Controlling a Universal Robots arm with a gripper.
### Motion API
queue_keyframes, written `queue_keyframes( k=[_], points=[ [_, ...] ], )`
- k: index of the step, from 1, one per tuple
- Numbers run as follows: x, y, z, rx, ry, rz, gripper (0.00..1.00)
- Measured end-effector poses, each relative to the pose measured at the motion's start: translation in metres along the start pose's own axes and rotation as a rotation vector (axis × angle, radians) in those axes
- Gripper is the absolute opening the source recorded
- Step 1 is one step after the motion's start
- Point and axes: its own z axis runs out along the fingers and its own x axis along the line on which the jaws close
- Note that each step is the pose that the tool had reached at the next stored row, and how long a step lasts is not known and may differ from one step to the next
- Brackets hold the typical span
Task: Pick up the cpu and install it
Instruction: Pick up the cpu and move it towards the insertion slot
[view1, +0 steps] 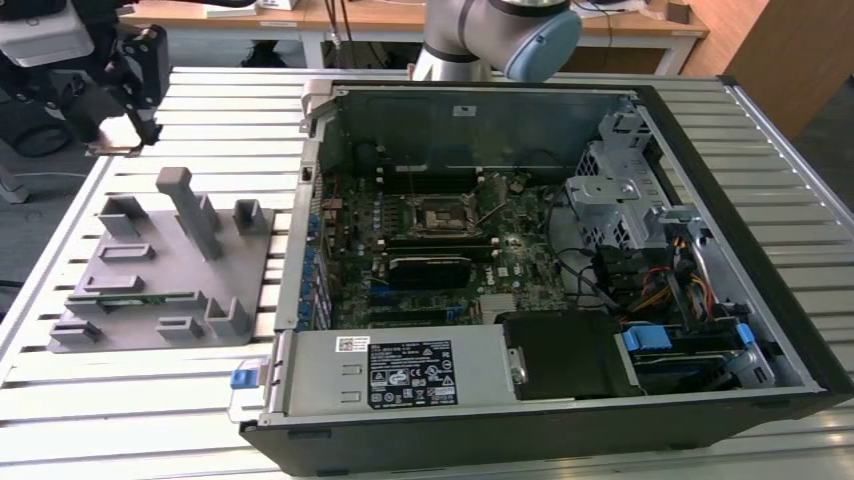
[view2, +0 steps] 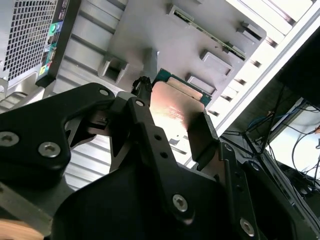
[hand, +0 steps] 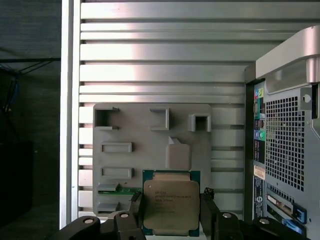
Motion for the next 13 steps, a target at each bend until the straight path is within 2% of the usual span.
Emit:
queue_keyframes(
  k=[13],
  points=[
    [-0.0438, 0.0003, -0.0010, 0.0000, -0.0001, 0.000, 0.54]
  ],
)
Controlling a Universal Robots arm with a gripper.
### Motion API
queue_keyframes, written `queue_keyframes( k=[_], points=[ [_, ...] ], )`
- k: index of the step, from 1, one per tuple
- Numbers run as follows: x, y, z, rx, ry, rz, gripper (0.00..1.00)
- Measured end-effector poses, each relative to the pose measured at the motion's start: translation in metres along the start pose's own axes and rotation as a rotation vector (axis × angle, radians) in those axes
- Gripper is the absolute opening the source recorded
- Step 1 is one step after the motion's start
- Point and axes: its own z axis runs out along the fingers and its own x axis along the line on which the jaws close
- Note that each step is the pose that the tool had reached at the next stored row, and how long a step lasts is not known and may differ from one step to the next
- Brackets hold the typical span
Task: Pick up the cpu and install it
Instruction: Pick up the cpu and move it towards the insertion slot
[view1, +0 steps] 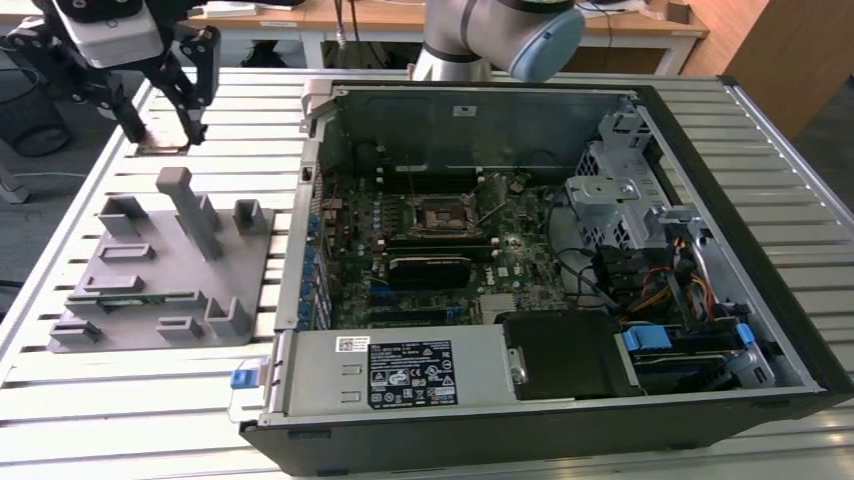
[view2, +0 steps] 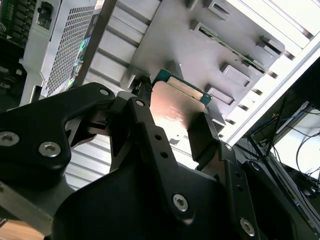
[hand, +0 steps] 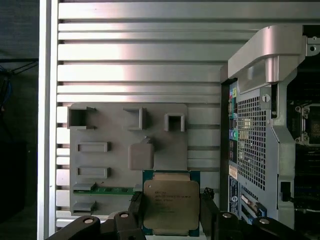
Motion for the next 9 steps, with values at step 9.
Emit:
queue_keyframes(
  k=[9],
  points=[
    [-0.0279, 0.0002, -0.0006, 0.0000, 0.0000, 0.000, 0.54]
  ],
)
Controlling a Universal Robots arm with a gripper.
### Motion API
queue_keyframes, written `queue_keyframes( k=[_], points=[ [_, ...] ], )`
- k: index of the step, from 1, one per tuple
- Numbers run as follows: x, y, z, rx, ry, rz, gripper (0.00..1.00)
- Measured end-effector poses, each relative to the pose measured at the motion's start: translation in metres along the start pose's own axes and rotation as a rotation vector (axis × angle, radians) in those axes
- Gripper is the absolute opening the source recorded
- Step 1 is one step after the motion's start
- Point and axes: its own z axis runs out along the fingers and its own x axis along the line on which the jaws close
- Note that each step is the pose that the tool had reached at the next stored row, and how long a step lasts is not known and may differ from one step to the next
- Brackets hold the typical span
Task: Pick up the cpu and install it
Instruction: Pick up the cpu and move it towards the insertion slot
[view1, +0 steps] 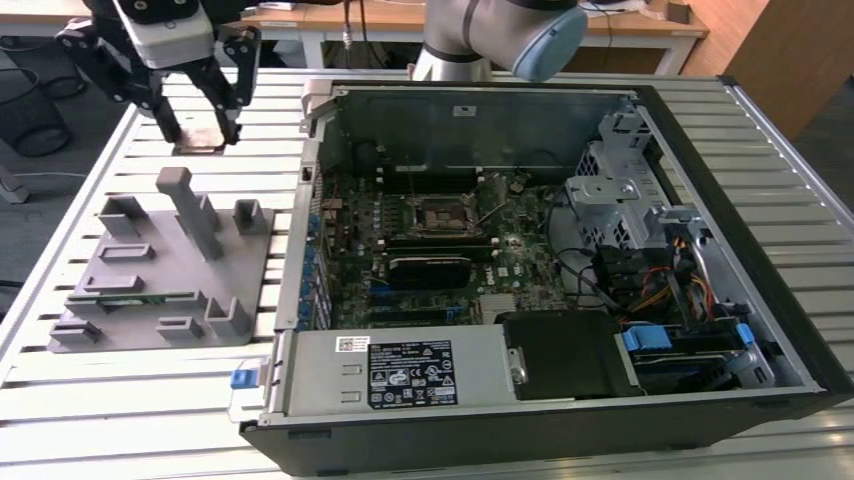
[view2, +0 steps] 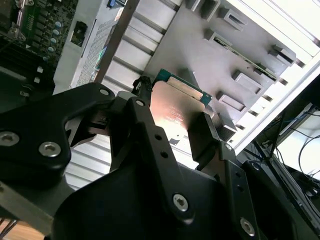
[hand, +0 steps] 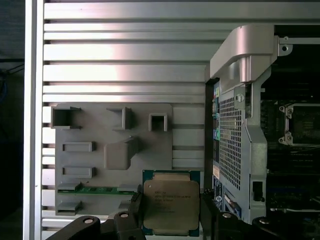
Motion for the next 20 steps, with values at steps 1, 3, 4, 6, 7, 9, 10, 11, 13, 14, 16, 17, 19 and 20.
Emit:
queue_keyframes(
  k=[1, 3, 4, 6, 7, 9, 10, 11, 13, 14, 16, 17, 19, 20],
  points=[
    [-0.0028, 0.0000, -0.0001, 0.0001, 0.0001, 0.000, 0.54],
    [-0.0086, 0.0001, -0.0002, 0.0000, 0.0001, 0.000, 0.54],
    [-0.0117, 0.0001, -0.0003, 0.0001, 0.0001, 0.000, 0.54],
    [-0.0177, 0.0001, -0.0004, 0.0000, 0.0000, 0.000, 0.54],
    [-0.0211, 0.0002, -0.0005, 0.0000, 0.0000, 0.000, 0.54],
    [-0.0270, 0.0002, -0.0007, 0.0000, 0.0001, 0.000, 0.54],
    [-0.0300, 0.0002, -0.0008, 0.0001, 0.0002, 0.000, 0.54],
    [-0.0330, 0.0002, -0.0009, 0.0001, 0.0001, 0.000, 0.54],
    [-0.0390, 0.0003, -0.0009, 0.0000, 0.0001, 0.000, 0.54],
    [-0.0422, 0.0003, -0.0010, 0.0000, 0.0000, 0.000, 0.54],
    [-0.0481, 0.0003, -0.0012, 0.0000, 0.0000, 0.000, 0.54],
    [-0.0511, 0.0004, -0.0013, 0.0000, 0.0001, 0.000, 0.54],
    [-0.0566, 0.0004, -0.0014, 0.0000, 0.0001, 0.000, 0.54],
    [-0.0595, 0.0004, -0.0015, 0.0001, 0.0002, 0.000, 0.54]
  ],
)
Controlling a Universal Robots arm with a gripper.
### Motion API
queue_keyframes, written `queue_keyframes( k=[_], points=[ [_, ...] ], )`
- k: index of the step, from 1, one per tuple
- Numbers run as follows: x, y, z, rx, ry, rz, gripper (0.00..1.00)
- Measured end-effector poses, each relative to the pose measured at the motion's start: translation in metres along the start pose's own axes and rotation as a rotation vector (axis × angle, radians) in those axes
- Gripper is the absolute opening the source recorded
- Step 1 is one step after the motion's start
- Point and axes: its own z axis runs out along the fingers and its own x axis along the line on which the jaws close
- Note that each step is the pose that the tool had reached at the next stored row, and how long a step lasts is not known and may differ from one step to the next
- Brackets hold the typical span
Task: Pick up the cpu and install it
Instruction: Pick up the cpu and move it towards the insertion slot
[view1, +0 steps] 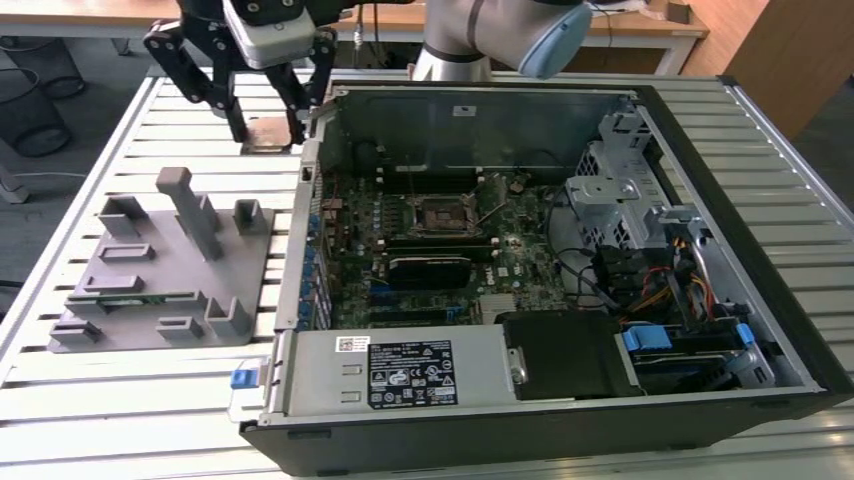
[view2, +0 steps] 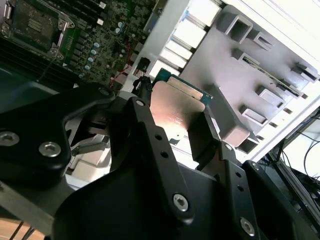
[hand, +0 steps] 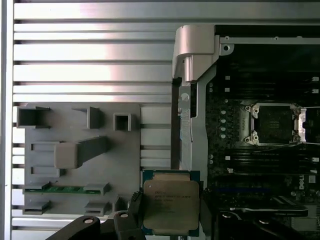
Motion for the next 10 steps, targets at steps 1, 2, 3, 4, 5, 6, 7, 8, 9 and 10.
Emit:
queue_keyframes(
  k=[1, 2, 3, 4, 5, 6, 7, 8, 9, 10],
  points=[
    [-0.0029, 0.0000, 0.0000, 0.0000, 0.0000, 0.000, 0.54],
    [-0.0055, 0.0001, 0.0000, -0.0001, -0.0001, 0.000, 0.54],
    [-0.0081, 0.0001, -0.0001, -0.0001, -0.0002, 0.000, 0.54],
    [-0.0104, 0.0001, -0.0001, -0.0001, -0.0001, 0.000, 0.54],
    [-0.0123, 0.0001, -0.0002, -0.0001, -0.0001, 0.000, 0.54],
    [-0.0142, 0.0001, -0.0002, -0.0001, -0.0001, 0.000, 0.54],
    [-0.0159, 0.0001, -0.0002, -0.0001, -0.0002, 0.000, 0.54],
    [-0.0178, 0.0001, -0.0002, -0.0001, -0.0001, 0.000, 0.54],
    [-0.0198, 0.0001, -0.0002, -0.0001, -0.0001, 0.000, 0.54],
    [-0.0215, 0.0001, -0.0003, -0.0001, -0.0001, 0.000, 0.54]
  ],
)
